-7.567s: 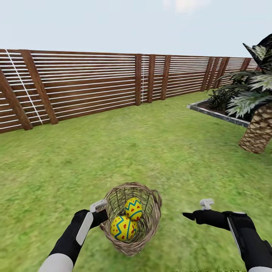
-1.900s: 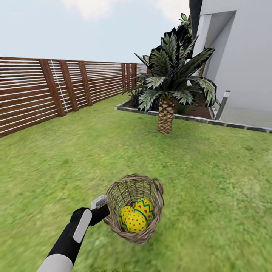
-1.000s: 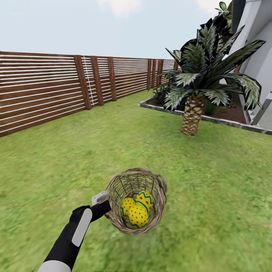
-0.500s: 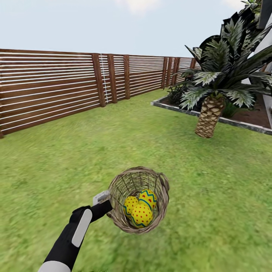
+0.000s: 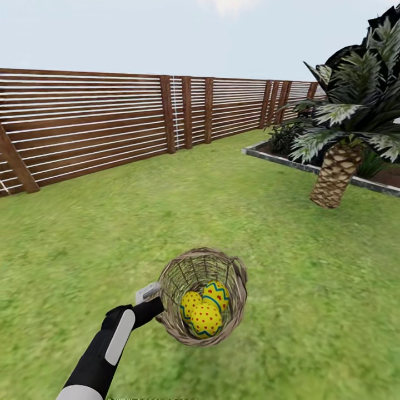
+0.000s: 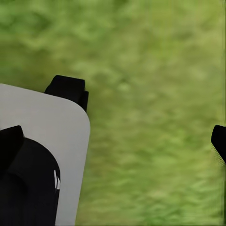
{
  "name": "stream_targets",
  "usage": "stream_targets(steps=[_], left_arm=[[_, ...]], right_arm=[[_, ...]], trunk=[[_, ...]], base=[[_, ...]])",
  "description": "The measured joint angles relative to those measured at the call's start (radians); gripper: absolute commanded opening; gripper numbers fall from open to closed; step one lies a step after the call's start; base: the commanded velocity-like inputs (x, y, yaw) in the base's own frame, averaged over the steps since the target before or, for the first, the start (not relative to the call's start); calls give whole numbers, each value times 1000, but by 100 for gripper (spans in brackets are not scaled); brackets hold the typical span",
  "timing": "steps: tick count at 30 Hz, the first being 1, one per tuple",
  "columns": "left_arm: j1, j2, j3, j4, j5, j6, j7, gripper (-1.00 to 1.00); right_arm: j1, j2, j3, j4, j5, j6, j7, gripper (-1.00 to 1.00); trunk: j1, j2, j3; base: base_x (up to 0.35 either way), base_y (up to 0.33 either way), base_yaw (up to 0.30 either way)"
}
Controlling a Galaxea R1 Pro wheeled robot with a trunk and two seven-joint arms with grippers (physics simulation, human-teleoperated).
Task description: Take the three Easter eggs out of the wicker basket on the lawn in the garden, then place them on the lawn next to a single tree (choose any tree) so that all three eggs are next to the same tree and none are left in the basket.
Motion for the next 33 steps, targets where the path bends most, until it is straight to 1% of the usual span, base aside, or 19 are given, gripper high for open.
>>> stream_targets(steps=[3, 5, 12, 15, 18, 23, 24, 25, 26, 27, 28, 29, 30, 32, 33], left_arm=[[2, 2, 1, 1, -5, 2, 2, -100], [2, 1, 1, 1, 2, 1, 2, -100], [3, 1, -2, 19, -4, 3, 4, -100], [4, 1, -3, 20, 1, 3, 3, -100], [14, 1, -2, 21, -4, 4, 4, -100], [16, 3, -2, 31, -1, 4, 4, -100], [24, 7, -3, 37, 6, 4, 3, -100], [35, 12, -3, 55, 6, 5, 3, -100], [41, 14, -4, 74, -12, 7, 4, -100], [42, 15, -4, 77, -23, 9, 4, -100], [43, 15, -3, 71, -13, 7, 3, -100], [43, 15, -3, 70, 5, 4, 3, -100], [43, 15, -4, 71, 11, 4, 3, -100], [43, 16, -3, 71, -7, 7, 4, -100], [44, 17, -3, 71, -9, 7, 4, -100]], right_arm=[[0, 0, 0, 0, 0, 0, 0, 100], [0, 0, 0, 0, 0, 0, 0, 100], [0, 0, 0, 0, 0, 0, 0, 100], [0, 0, 0, 0, 0, 0, 0, 100], [0, 0, 0, 0, 0, 0, 0, 100], [0, 0, 0, 0, 0, 0, 0, 100], [0, 0, 0, 0, 0, 0, 0, 100], [0, 0, 0, 0, 0, 0, 0, 100], [0, 0, 0, 0, 0, 0, 0, 100], [0, 0, 0, 0, 0, 0, 0, 100], [0, 0, 0, 0, 0, 0, 0, 100], [0, 0, 0, 0, 0, 0, 0, 100], [0, 0, 0, 0, 0, 0, 0, 100], [0, 0, 0, 0, 0, 0, 0, 100], [0, 0, 0, 0, 0, 0, 0, 100]], trunk=[[0, 0, -2], [0, 0, -4], [0, 0, -9], [0, 0, -12], [0, 0, -14], [0, 0, -18], [0, 0, -19], [0, 0, -20], [0, 0, -20], [0, 0, -21], [0, 0, -22], [0, 0, -23], [0, 0, -23], [0, 0, -25], [0, 0, -26]], base=[[0, 0, 242], [0, 0, 242], [0, 0, 242], [0, 0, 242], [0, 0, 242], [0, 0, 242], [0, 0, 242], [0, 0, 242], [0, 0, 242], [0, 0, 242], [0, 0, 242], [0, 0, 242], [0, 0, 242], [0, 0, 242], [0, 0, 242]])
